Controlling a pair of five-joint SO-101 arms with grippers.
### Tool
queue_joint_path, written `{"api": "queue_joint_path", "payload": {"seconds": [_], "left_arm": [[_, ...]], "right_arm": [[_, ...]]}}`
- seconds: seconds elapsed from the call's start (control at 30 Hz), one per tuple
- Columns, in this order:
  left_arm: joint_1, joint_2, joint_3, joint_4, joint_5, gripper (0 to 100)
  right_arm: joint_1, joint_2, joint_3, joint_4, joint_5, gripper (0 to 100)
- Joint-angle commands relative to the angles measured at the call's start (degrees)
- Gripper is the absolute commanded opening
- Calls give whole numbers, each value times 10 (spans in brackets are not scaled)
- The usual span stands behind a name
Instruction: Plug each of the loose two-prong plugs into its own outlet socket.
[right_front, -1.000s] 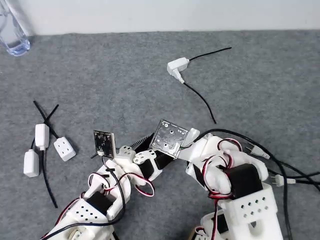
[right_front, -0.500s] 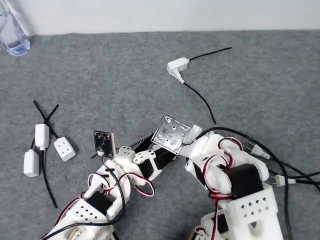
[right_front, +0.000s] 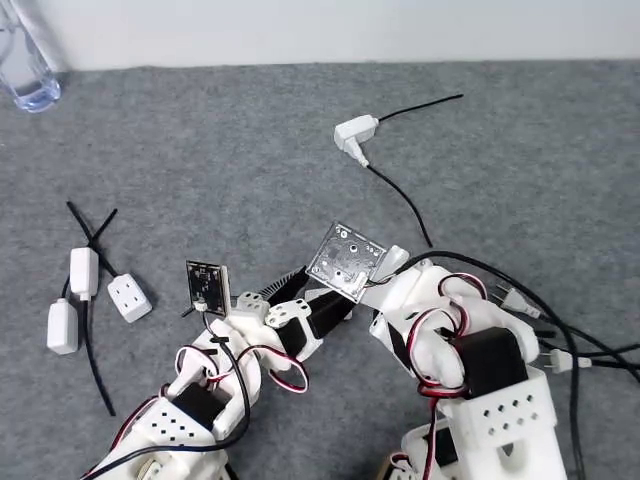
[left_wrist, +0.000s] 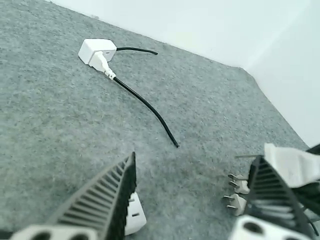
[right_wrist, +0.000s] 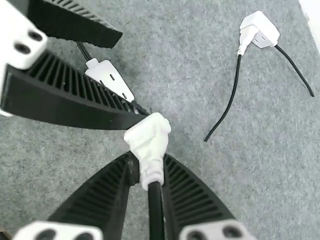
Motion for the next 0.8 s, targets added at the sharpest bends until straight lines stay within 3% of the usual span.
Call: {"api": "queue_joint_path", "payload": {"seconds": [0.0, 0.23, 0.4, 0.77], "left_arm": [[6, 4, -2, 4, -5, 342], [6, 4, -2, 4, -5, 342], [6, 4, -2, 4, -5, 342], [6, 4, -2, 4, -5, 342]], "right_arm": [[-5, -12, -50, -26, -7, 8], [-6, -6, -45, -25, -2, 8], [4, -6, 4, -22, 43, 8], [166, -6, 142, -69, 178, 8]]}}
